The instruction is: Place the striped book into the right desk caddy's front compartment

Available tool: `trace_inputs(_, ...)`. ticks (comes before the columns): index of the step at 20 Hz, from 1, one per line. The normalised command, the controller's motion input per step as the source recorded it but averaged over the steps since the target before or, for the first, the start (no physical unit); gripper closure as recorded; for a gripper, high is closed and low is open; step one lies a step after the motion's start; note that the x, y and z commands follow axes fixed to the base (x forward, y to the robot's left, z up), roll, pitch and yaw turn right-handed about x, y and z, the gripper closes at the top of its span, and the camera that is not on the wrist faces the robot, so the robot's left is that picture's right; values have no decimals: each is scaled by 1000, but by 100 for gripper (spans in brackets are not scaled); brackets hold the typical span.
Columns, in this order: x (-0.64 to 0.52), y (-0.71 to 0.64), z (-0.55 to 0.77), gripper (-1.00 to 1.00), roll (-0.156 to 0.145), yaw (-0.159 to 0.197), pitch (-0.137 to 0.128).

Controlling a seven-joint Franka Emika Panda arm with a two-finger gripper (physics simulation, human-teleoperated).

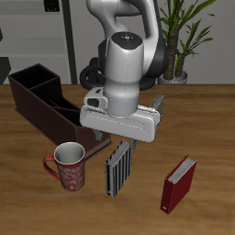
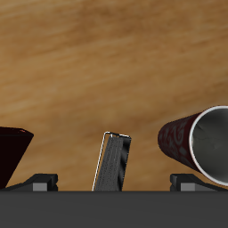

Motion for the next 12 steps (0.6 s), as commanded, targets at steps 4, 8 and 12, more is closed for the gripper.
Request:
trace_inputs(4,64,68,-295,-100,13,0,15)
trace_inputs(8,67,-12,-248,-100,-1,-11,27)
trace_inputs(12,75,-73,-319,-100,-12,-22,42)
